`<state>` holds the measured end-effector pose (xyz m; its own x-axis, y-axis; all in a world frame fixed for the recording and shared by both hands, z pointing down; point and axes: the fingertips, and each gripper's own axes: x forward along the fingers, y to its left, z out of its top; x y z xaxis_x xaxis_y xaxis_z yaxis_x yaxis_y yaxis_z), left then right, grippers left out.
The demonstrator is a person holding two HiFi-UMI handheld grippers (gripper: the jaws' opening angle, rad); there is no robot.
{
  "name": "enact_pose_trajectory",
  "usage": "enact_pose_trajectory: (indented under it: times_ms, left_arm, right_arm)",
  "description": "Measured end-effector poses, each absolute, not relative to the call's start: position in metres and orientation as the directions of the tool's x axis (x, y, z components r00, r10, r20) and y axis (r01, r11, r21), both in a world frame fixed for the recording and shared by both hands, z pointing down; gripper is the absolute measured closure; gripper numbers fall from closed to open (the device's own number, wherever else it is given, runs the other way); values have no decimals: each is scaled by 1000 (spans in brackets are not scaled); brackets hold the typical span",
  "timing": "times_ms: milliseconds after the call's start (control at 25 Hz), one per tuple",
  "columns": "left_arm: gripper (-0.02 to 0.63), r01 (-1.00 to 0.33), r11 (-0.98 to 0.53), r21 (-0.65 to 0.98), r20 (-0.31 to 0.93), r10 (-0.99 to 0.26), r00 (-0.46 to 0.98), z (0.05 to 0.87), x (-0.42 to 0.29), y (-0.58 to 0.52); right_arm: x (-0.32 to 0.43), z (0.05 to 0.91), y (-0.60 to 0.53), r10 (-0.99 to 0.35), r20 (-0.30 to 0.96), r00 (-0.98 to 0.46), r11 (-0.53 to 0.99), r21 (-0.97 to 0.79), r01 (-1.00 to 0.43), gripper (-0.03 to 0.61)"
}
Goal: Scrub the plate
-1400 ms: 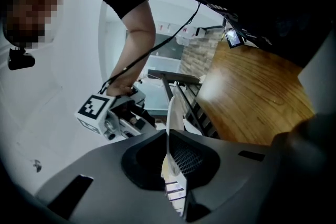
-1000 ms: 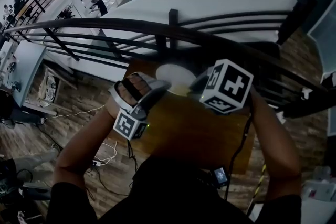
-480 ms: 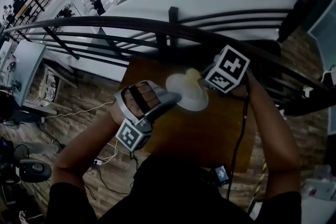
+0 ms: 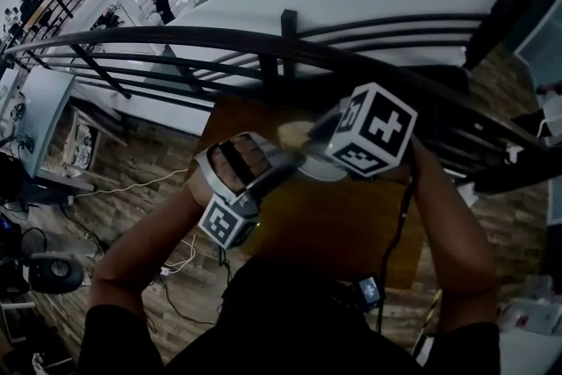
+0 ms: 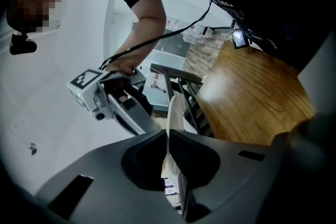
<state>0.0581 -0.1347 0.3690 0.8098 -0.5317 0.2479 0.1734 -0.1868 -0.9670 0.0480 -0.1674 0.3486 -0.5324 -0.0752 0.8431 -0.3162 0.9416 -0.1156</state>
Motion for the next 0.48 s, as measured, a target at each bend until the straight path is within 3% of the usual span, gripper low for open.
enact_pose_trajectory:
  times_ms: [480]
  left_arm:
    - [591, -89, -487, -869, 249, -586, 772, 377, 38, -164]
  right_arm:
    - [126, 385, -180, -185, 844, -504, 852, -118, -510, 528]
